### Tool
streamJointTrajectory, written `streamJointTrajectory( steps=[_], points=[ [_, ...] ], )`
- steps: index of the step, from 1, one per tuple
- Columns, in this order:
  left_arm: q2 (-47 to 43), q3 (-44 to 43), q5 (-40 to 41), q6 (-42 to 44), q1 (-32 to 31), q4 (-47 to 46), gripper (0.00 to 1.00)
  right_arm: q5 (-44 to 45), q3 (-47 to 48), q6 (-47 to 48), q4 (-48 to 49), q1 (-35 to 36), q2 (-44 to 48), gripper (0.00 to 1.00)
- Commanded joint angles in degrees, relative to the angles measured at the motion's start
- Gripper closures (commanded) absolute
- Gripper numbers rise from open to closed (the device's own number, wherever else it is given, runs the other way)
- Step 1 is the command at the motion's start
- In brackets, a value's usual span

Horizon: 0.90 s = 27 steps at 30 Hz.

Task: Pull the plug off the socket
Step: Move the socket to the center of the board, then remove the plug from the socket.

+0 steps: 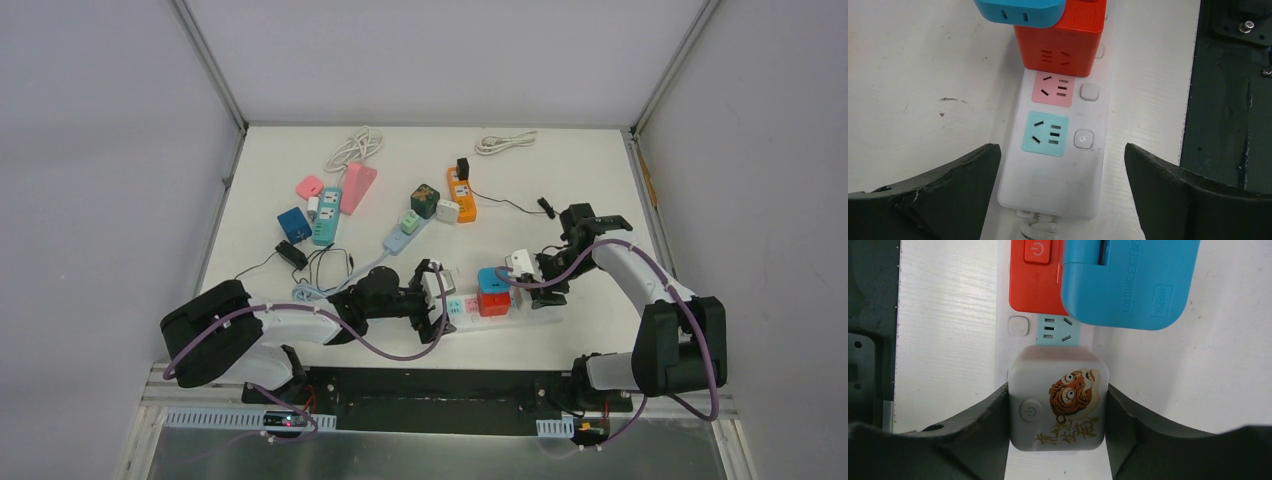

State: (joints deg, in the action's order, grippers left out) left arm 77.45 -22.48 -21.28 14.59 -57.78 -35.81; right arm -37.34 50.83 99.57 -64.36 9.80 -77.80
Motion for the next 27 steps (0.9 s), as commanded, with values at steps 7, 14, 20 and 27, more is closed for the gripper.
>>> streamJointTrajectory(
  steps=[7, 14, 20, 27],
  points=[
    [4.21, -0.19, 2.99, 0.09, 0.66, -12.40, 0.01, 0.25, -0.73, 2.71, -6.75, 0.72, -1.75, 1.00],
    [6.93, 0.39, 0.71, 0.93, 1.74, -14.60, 0.01, 0.21, -0.73, 2.68, -6.74, 0.74, -2.07, 1.00],
    [8.59, 0.12, -0.62, 3.71, 2.77, -13.32, 0.01, 0.25, -0.55, 2.53, -6.70, 0.75, -2.57, 1.00],
    [9.53, -1.21, -7.97, 4.92, 5.16, -10.68, 0.01, 0.12, -0.54, 2.52, -6.72, 0.61, -2.55, 1.00]
  ],
)
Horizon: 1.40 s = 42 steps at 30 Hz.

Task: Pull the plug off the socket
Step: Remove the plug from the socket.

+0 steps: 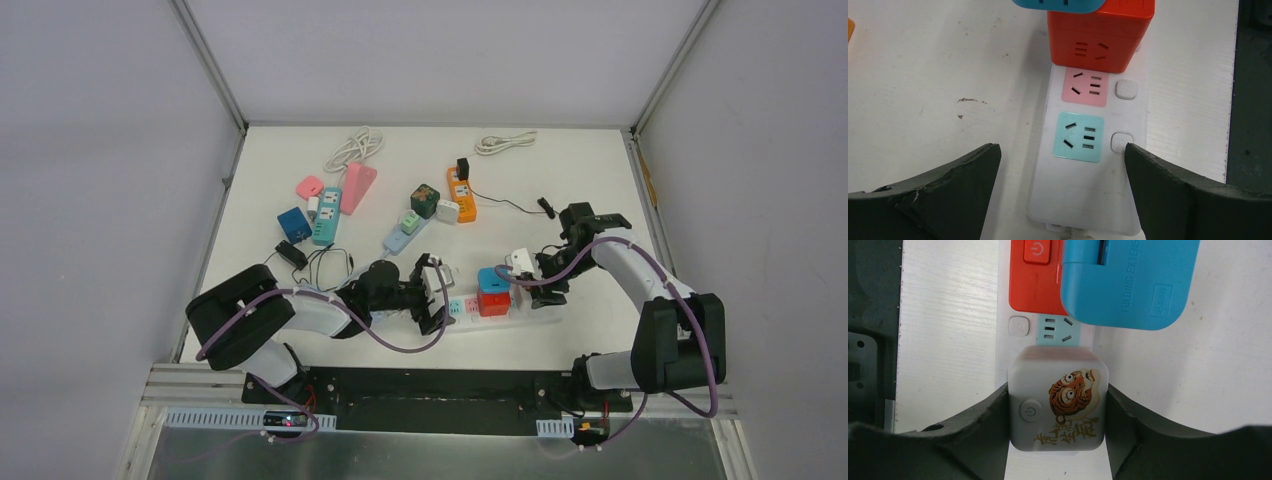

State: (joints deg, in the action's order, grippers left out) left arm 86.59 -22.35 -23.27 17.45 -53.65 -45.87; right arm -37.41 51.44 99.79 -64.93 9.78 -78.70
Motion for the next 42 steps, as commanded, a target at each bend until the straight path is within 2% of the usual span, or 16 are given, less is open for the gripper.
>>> streamJointTrajectory(
  steps=[1, 9, 16, 22, 29, 35, 38, 42],
  points=[
    [0.54, -1.68, -7.06, 2.06, 1.09, 0.08, 0.01, 0.20, -1.12, 2.31, -6.20, 0.68, -1.64, 1.00],
    [3.97, -4.11, -14.74, 0.23, 1.01, 1.88, 0.01, 0.05, -1.08, 2.29, -6.26, 0.62, -1.70, 1.00],
    [7.16, -7.08, -6.81, 4.19, -1.04, 8.16, 0.01, -0.04, -1.08, 2.36, -6.39, 0.62, -2.17, 1.00],
    [6.14, -5.11, 1.06, 6.35, -3.41, 5.71, 0.06, -0.03, -1.04, 2.36, -6.43, 0.59, -2.02, 1.00],
    [5.46, -4.81, 0.41, 5.38, -3.66, 5.95, 0.34, -0.28, -1.23, 2.48, -6.55, 0.27, -2.22, 1.00],
    [6.86, -5.68, -0.29, 4.43, -3.71, 7.10, 0.79, -1.06, -1.08, 2.81, -7.13, -0.30, -2.18, 1.00],
    [6.95, -5.69, -0.26, 4.43, -3.66, 7.17, 0.98, -1.26, -1.08, 2.86, -7.24, -0.38, -2.41, 1.00],
    [6.67, -5.60, 0.35, 4.52, -3.73, 7.19, 1.00, -1.26, -0.99, 2.45, -7.20, -0.51, -2.78, 1.00]
  ],
)
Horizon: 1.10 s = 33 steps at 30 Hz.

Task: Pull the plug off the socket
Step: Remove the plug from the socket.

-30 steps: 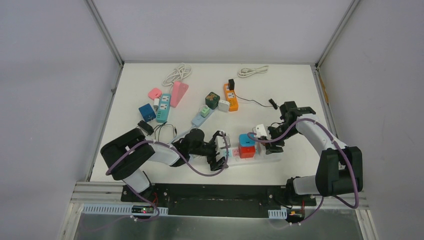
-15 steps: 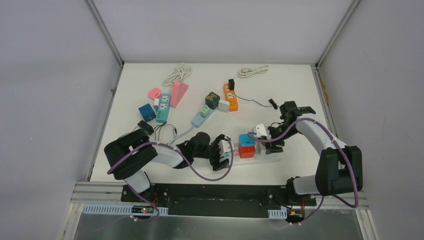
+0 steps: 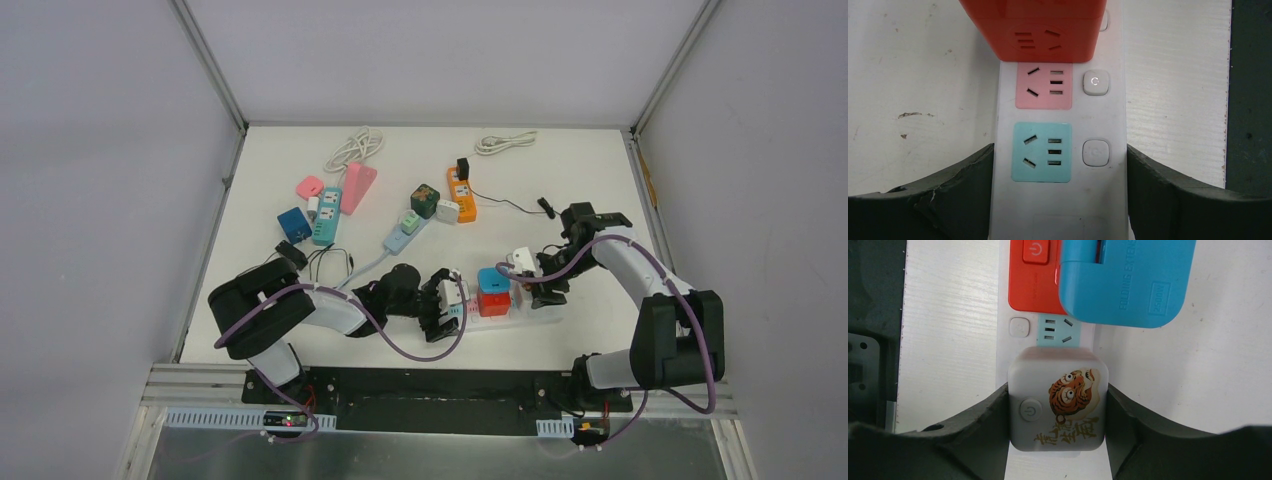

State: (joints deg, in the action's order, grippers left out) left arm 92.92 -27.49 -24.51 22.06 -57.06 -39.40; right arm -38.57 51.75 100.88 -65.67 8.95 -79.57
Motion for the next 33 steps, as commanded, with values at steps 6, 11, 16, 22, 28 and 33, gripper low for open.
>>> streamJointTrajectory(
  steps=[6, 11, 16, 22, 28, 33],
  points=[
    [0.41, -0.51, 1.84, -0.09, -0.26, 0.73, 1.00, -0.34, -2.30, 1.41, -5.64, 0.38, -0.15, 1.00],
    [0.49, -0.60, 1.75, -0.02, -0.34, 0.79, 1.00, -0.89, -4.49, 1.92, -3.77, 0.71, 3.89, 1.00],
    [0.59, -0.73, 1.50, 0.24, -0.39, 1.14, 1.00, -0.12, -6.38, 1.14, -1.54, 1.34, 6.15, 1.00],
    [0.33, -1.06, 0.58, 1.31, -0.57, 2.49, 1.00, -3.41, 0.79, -1.00, -8.38, 0.42, -2.56, 1.00],
    [0.40, -1.25, 0.60, 1.47, -0.63, 3.01, 1.00, -3.96, 1.82, 1.47, -11.55, -2.18, -6.53, 1.00],
    [0.85, -1.82, 0.60, 1.48, -0.66, 3.67, 1.00, -0.55, -2.98, 0.68, -4.71, -1.59, -1.27, 1.00]
  ],
)
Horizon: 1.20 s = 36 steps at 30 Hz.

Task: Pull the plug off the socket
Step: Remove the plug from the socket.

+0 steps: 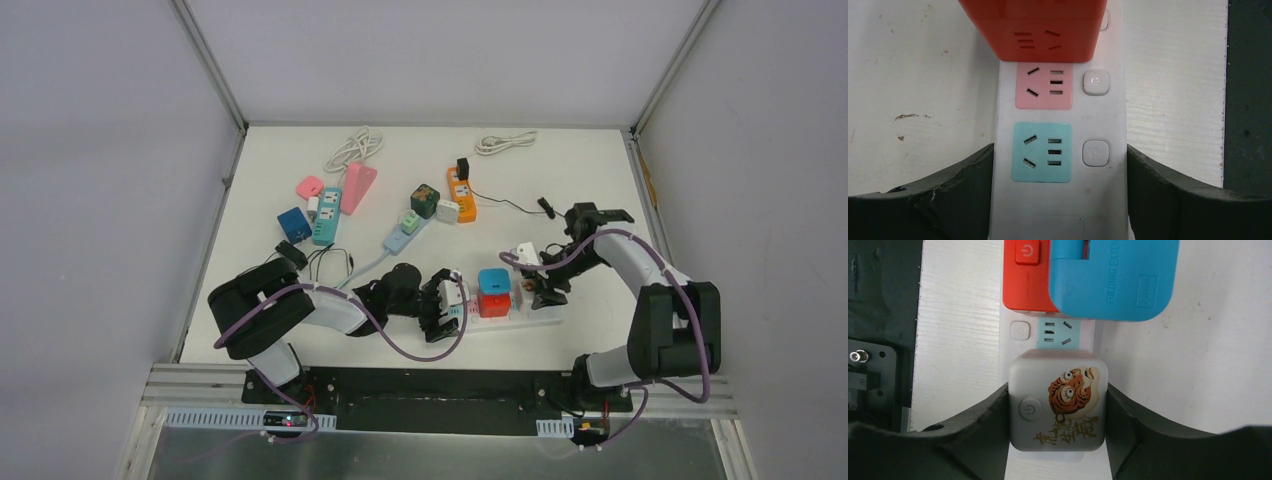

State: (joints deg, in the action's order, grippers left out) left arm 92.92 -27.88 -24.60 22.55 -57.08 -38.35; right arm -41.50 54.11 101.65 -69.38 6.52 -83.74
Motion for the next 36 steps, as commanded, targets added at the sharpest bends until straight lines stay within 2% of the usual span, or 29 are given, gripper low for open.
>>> streamJointTrajectory(
  steps=[1, 7, 12, 17, 20, 25, 27, 32, 36],
  points=[
    [0.92, -1.47, 0.67, 1.01, -0.58, 2.78, 1.00, 3.13, -6.67, -0.32, 0.73, 1.10, 4.46, 1.00],
    [1.29, -2.04, 0.61, 1.01, -0.59, 3.48, 1.00, 3.87, -9.54, -0.42, 3.94, 3.66, 9.63, 1.00],
    [1.13, -2.26, 0.49, 1.00, -0.65, 3.93, 1.00, 3.64, -7.25, -3.37, 2.41, 7.20, 6.81, 1.00],
    [1.10, -2.22, 0.60, 1.23, -0.58, 4.16, 1.00, 1.73, -4.50, -6.88, 1.28, 7.79, 4.89, 1.00],
    [1.04, -2.18, 0.68, 1.41, -0.65, 4.31, 1.00, 1.03, -4.19, -6.72, 0.92, 5.42, 4.29, 1.00],
    [0.84, -2.05, 0.73, 1.58, -0.53, 4.12, 1.00, -2.99, -5.57, 5.58, -5.95, -2.95, 3.18, 1.00],
    [1.09, -2.17, 0.55, 1.54, -0.58, 3.99, 1.00, -2.42, -7.33, 7.40, -5.67, -4.00, 3.86, 1.00],
    [1.38, -2.53, 0.17, 1.36, -0.62, 4.16, 1.00, -0.76, -9.01, 3.94, -1.71, -2.54, 6.95, 1.00],
    [1.55, -2.79, 0.06, 1.19, -0.62, 4.54, 1.00, 1.91, -9.30, -2.36, 2.80, 3.37, 9.37, 1.00]
  ],
)
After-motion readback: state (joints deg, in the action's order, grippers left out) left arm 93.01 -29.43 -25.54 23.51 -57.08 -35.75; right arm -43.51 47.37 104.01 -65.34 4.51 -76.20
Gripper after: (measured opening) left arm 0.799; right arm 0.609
